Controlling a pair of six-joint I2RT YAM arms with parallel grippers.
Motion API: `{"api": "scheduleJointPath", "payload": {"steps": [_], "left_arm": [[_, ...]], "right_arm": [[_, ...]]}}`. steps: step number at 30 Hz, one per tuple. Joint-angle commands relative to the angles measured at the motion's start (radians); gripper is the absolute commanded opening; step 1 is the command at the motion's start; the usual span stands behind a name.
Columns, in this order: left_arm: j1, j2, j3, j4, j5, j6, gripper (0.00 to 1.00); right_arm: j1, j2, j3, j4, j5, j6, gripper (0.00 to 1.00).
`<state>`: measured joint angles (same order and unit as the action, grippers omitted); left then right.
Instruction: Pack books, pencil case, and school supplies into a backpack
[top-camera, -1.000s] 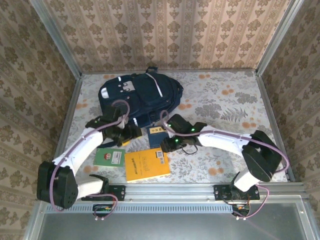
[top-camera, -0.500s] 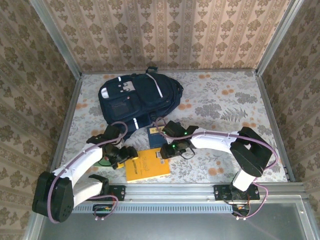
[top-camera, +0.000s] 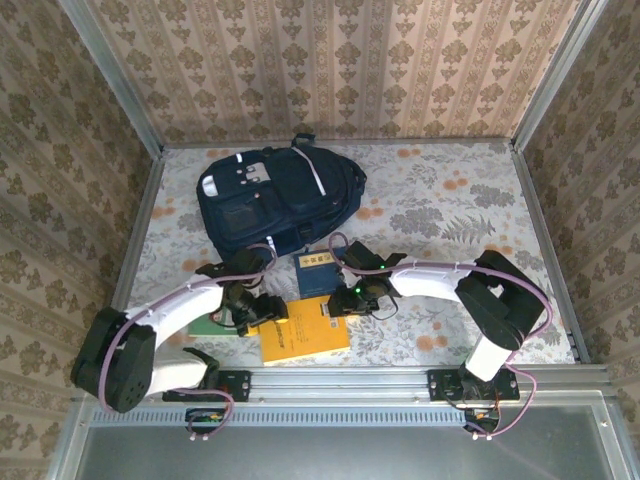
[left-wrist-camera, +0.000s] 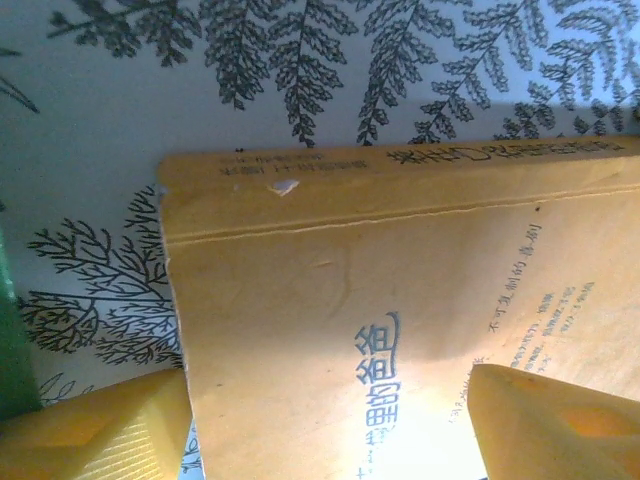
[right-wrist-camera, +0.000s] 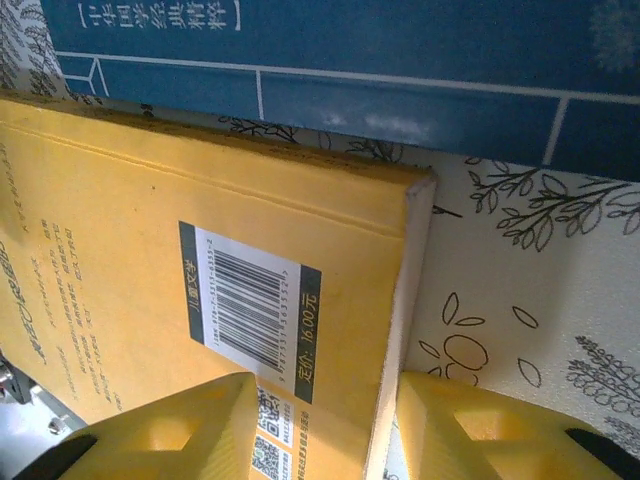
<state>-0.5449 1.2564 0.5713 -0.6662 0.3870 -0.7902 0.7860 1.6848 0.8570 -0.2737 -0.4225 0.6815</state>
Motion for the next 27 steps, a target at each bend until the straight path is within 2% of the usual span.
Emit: {"api": "scheduleJointPath", "payload": {"steps": [1, 7, 12, 19, 24, 27], "left_arm": [[-0.034, 0.064, 0.010, 0.083, 0.010, 0.013, 0.72], [-0.052, 0.121, 0.025, 0.114, 0.027, 0.022, 0.69], [-0.065, 0.146, 0.045, 0.122, 0.028, 0.031, 0.68], [-0.085, 0.162, 0.056, 0.159, 0.061, 0.039, 0.64], [-0.089, 0.158, 0.061, 0.174, 0.080, 0.041, 0.62], [-0.089, 0.152, 0.062, 0.178, 0.084, 0.042, 0.62]], "right_arm": [[0.008, 0.003, -0.016, 0.108, -0.083, 0.033, 0.40], [-0.021, -0.107, -0.046, 0.086, -0.092, 0.053, 0.32], [-0.034, -0.137, -0.066, 0.125, -0.172, 0.096, 0.28], [-0.049, -0.066, -0.124, 0.375, -0.317, 0.246, 0.20], [-0.050, -0.045, -0.127, 0.396, -0.319, 0.231, 0.01], [-0.058, -0.060, -0.141, 0.405, -0.319, 0.223, 0.00]]}}
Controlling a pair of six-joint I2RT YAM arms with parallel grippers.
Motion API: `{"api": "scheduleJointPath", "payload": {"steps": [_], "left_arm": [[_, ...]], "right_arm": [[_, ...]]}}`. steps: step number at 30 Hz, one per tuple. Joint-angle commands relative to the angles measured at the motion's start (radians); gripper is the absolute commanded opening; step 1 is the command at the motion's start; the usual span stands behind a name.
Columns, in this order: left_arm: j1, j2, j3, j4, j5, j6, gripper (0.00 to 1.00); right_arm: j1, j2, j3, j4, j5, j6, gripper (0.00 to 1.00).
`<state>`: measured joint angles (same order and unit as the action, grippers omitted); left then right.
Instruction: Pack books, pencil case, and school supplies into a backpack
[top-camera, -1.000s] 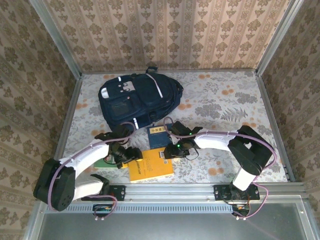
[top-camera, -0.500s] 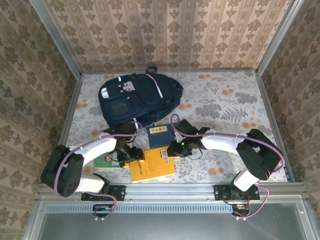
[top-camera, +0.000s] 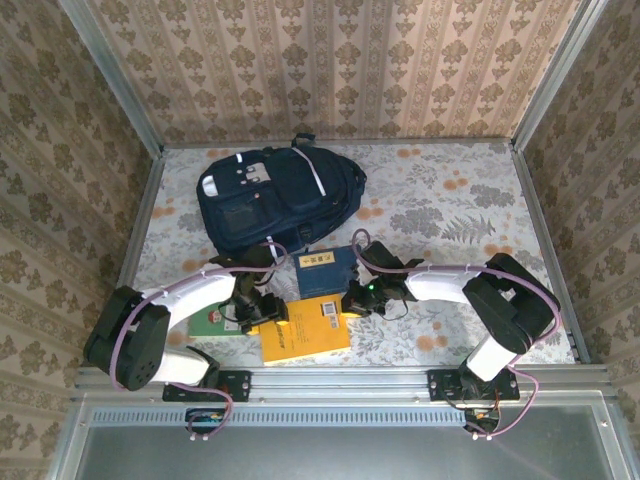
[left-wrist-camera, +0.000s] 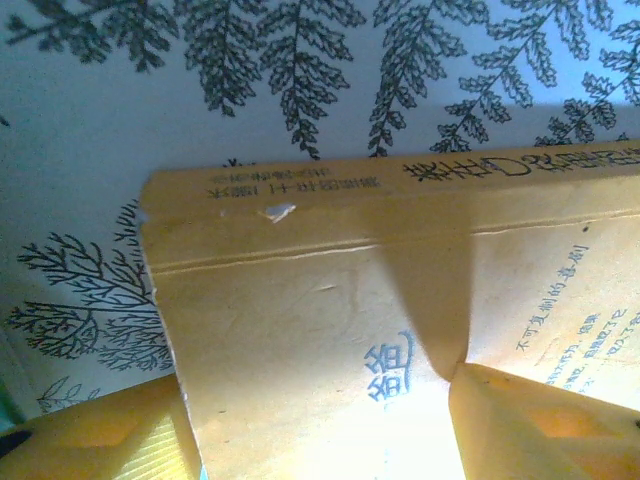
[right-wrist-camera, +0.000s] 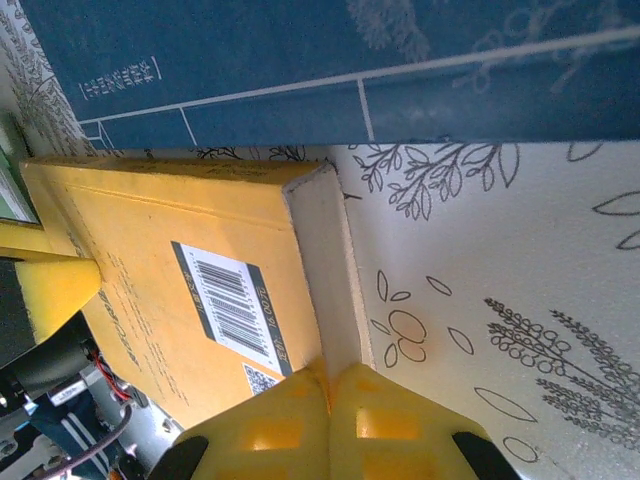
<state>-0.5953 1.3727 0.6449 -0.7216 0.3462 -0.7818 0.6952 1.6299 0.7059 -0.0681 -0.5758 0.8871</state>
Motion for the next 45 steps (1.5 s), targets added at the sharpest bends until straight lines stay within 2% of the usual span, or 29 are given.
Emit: {"api": "scheduleJointPath", "payload": {"steps": [1, 9, 16, 18, 20, 21, 25, 34, 45], "left_arm": [[-0.038, 0.034, -0.008, 0.227, 0.123, 0.036, 0.62], [-0.037, -0.005, 0.013, 0.145, 0.092, 0.061, 0.75], [-0.043, 0.032, 0.045, 0.159, 0.115, 0.072, 0.77], [-0.047, 0.060, 0.057, 0.171, 0.124, 0.068, 0.77], [-0.055, 0.079, 0.068, 0.192, 0.144, 0.054, 0.75], [-0.062, 0.087, 0.073, 0.207, 0.152, 0.045, 0.75], [-0.081, 0.124, 0.099, 0.245, 0.188, 0.032, 0.73], [-0.097, 0.203, 0.159, 0.318, 0.246, -0.014, 0.70], [-0.114, 0.233, 0.167, 0.330, 0.259, -0.025, 0.68]], "right_arm": [[0.029, -0.014, 0.008, 0.194, -0.161, 0.011, 0.00], [-0.072, -0.129, -0.062, 0.132, -0.127, -0.029, 0.00], [-0.154, -0.192, -0.123, 0.099, -0.124, -0.049, 0.00], [-0.155, -0.194, -0.114, 0.023, -0.097, -0.085, 0.01], [-0.156, -0.195, -0.117, -0.027, -0.077, -0.104, 0.32], [-0.153, -0.196, -0.126, -0.042, -0.077, -0.104, 0.41], [-0.143, -0.232, -0.162, -0.129, -0.055, -0.129, 0.51], [-0.120, -0.391, -0.286, -0.134, -0.096, -0.082, 0.50], [-0.009, -0.324, -0.273, -0.004, -0.103, 0.002, 0.44]]}}
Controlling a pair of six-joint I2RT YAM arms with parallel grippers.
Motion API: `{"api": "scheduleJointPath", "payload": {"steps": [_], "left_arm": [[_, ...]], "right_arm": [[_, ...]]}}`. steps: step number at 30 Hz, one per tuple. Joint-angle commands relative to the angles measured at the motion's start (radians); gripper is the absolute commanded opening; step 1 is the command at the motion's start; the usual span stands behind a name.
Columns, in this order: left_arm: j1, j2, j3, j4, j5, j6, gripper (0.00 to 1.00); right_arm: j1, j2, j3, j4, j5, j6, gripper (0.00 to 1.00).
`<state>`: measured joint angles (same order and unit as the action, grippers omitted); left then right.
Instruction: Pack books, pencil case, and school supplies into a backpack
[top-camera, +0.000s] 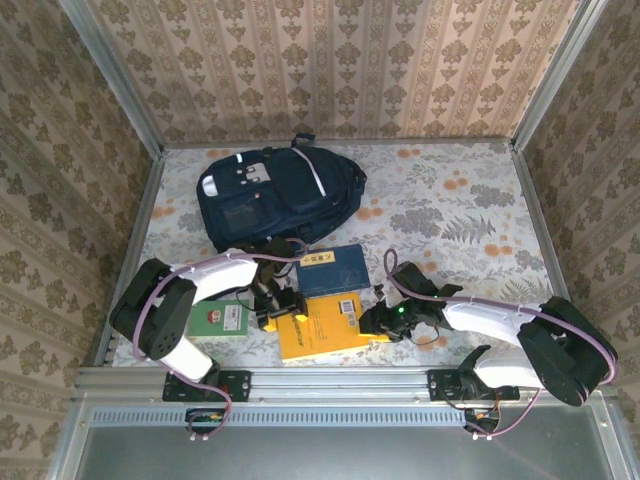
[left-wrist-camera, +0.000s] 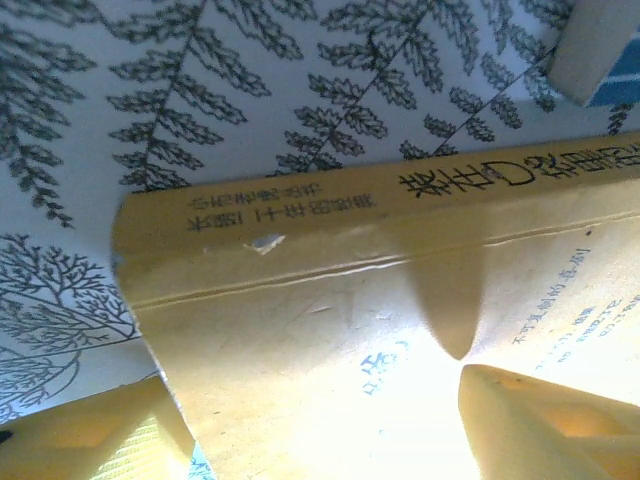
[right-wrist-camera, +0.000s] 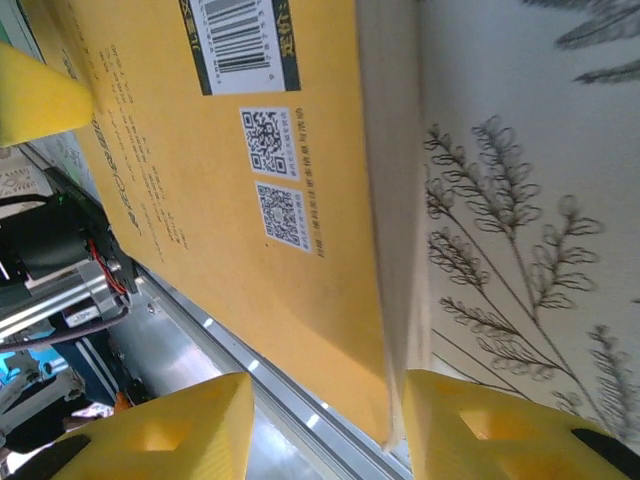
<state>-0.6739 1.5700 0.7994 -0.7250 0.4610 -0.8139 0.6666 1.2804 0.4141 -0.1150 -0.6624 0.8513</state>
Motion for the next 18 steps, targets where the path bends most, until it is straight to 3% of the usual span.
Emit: {"api": "scheduleJointPath", "payload": {"steps": [1, 18], "left_arm": [[-0.034, 0.032, 0.009, 0.335, 0.145, 0.006, 0.68], [-0.035, 0.039, 0.002, 0.329, 0.147, 0.019, 0.68]], "right_arm": [[0.023, 0.032, 0.024, 0.042, -0.015, 0.038, 0.43], [0.025, -0.053, 0.062, -0.006, -0.020, 0.048, 0.39]]}}
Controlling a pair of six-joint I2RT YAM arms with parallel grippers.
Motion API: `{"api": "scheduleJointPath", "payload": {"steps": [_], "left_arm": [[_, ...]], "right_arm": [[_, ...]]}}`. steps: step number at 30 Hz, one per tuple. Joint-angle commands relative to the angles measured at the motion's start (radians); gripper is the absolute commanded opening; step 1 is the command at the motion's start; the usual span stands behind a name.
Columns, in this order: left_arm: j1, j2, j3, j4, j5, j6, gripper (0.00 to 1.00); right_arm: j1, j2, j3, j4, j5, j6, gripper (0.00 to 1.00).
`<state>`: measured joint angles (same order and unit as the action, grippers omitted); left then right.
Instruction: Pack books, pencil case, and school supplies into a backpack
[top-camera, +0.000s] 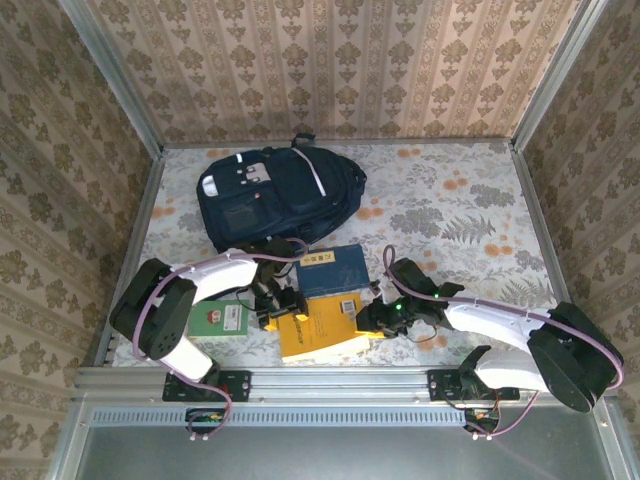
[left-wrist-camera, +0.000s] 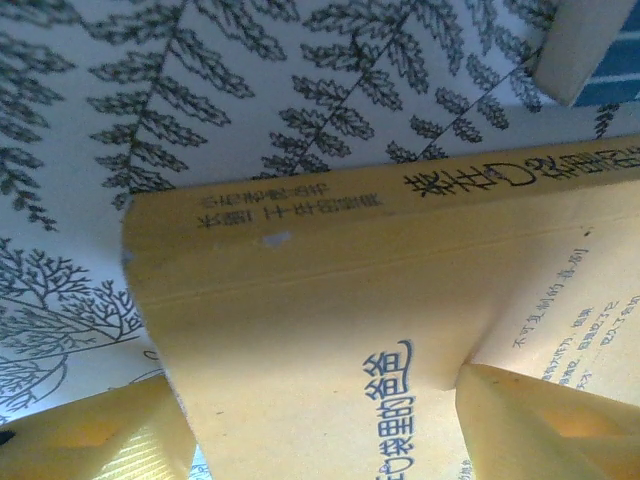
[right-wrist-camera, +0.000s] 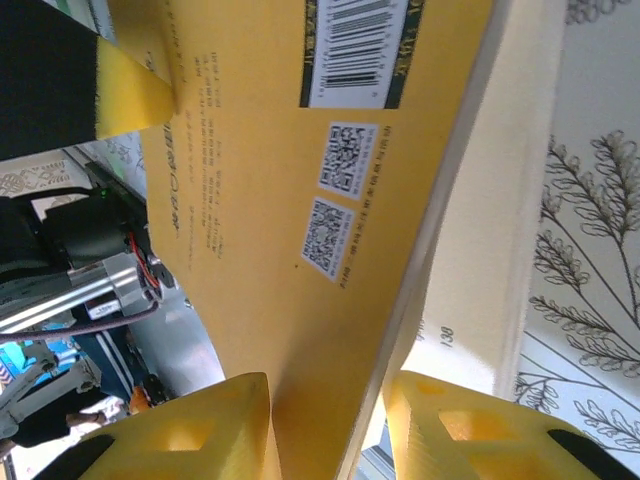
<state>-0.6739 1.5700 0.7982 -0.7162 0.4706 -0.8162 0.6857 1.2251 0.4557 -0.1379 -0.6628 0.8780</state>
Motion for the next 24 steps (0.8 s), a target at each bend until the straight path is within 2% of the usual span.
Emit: {"api": "scheduleJointPath", "payload": {"steps": [1, 6, 11, 18, 24], "left_arm": [[-0.035, 0.038, 0.004, 0.318, 0.138, 0.022, 0.68], [-0.035, 0.036, -0.002, 0.316, 0.137, 0.026, 0.67], [-0.034, 0.035, -0.007, 0.315, 0.138, 0.029, 0.67], [-0.035, 0.042, -0.010, 0.320, 0.143, 0.034, 0.67], [-0.032, 0.045, -0.001, 0.307, 0.139, 0.046, 0.66]], "right_arm": [[0.006, 0.012, 0.016, 0.033, -0.021, 0.026, 0.41], [-0.013, 0.083, -0.023, 0.152, -0.015, 0.062, 0.50], [-0.052, 0.158, -0.064, 0.325, -0.047, 0.134, 0.51], [-0.054, 0.252, -0.054, 0.437, -0.075, 0.172, 0.54], [-0.052, 0.228, -0.055, 0.503, -0.108, 0.203, 0.55]]}}
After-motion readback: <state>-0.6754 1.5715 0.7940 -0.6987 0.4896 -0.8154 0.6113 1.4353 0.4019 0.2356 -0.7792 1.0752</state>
